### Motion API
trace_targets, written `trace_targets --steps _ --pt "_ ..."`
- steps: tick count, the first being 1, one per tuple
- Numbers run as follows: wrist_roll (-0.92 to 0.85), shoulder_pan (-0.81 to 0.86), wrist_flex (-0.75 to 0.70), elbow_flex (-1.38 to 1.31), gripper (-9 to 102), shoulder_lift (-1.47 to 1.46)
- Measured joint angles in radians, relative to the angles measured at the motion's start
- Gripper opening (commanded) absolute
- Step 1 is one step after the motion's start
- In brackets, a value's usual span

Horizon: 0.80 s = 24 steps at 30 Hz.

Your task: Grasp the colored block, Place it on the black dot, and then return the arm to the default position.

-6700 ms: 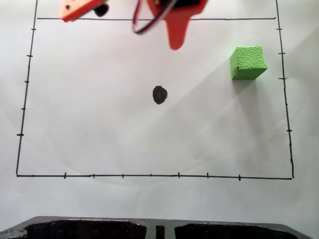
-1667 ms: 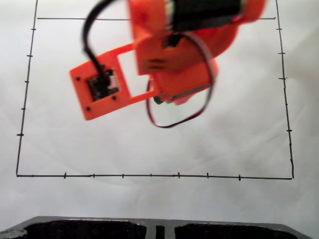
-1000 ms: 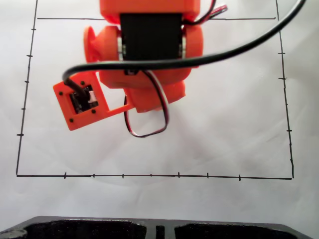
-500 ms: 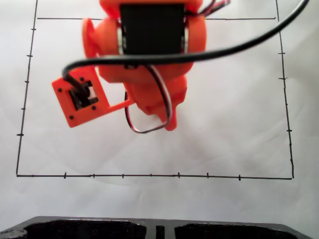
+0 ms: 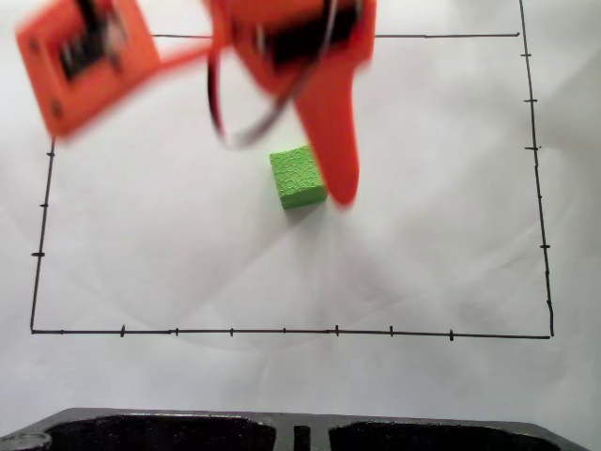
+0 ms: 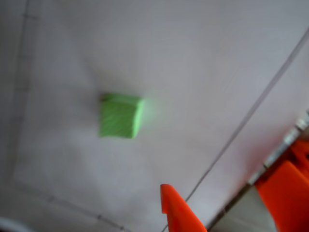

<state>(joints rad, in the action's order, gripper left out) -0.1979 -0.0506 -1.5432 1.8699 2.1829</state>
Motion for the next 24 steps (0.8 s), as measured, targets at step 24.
trace_targets --steps 24 --pt "-0.071 0.060 0.253 0.802 0 0.966"
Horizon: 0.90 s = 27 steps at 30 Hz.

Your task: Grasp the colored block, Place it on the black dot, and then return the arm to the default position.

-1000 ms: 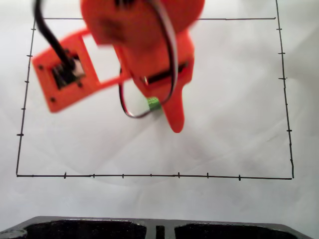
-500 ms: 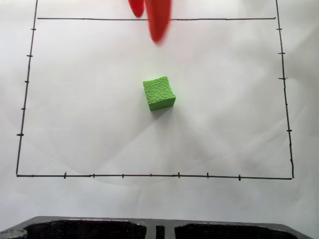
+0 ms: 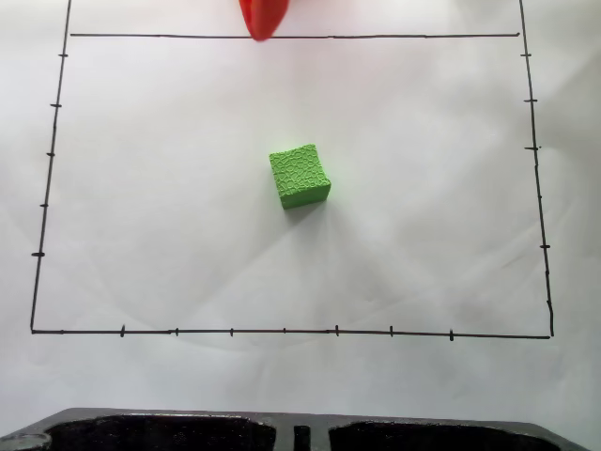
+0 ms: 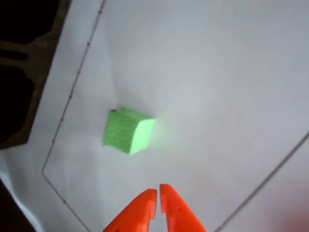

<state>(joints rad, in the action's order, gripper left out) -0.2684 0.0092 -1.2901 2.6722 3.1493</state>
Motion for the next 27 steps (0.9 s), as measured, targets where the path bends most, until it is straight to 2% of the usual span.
trace_targets --steps 17,27 --pt "0.160 -0.025 0.278 0.331 0 0.103" --pt "0.250 -0.025 0.365 0.368 0 0.103"
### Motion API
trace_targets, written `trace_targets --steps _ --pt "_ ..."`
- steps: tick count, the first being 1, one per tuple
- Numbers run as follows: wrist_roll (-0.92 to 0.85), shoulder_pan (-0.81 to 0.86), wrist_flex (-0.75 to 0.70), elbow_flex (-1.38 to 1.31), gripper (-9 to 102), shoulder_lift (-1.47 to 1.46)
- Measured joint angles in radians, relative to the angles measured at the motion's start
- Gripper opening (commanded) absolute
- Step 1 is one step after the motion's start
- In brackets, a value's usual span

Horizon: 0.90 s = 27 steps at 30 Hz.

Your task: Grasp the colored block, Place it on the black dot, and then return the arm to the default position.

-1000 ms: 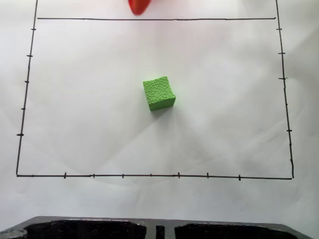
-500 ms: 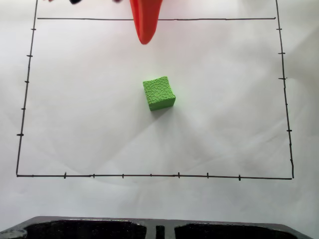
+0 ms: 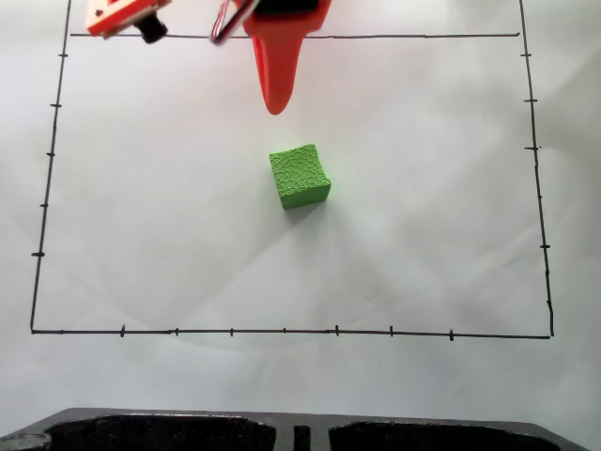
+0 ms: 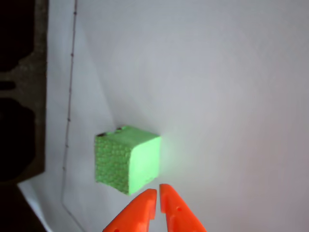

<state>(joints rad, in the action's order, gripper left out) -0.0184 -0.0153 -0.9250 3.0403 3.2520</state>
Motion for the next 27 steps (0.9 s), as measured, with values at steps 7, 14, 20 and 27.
trace_targets --steps 7,14,20,27 --pt "0.041 0.025 0.000 0.000 0 0.000" --pt "0.048 0.029 0.000 0.000 0 0.000" --pt "0.048 0.029 0.000 0.000 0 0.000" --pt "0.054 0.029 0.000 0.000 0 0.000"
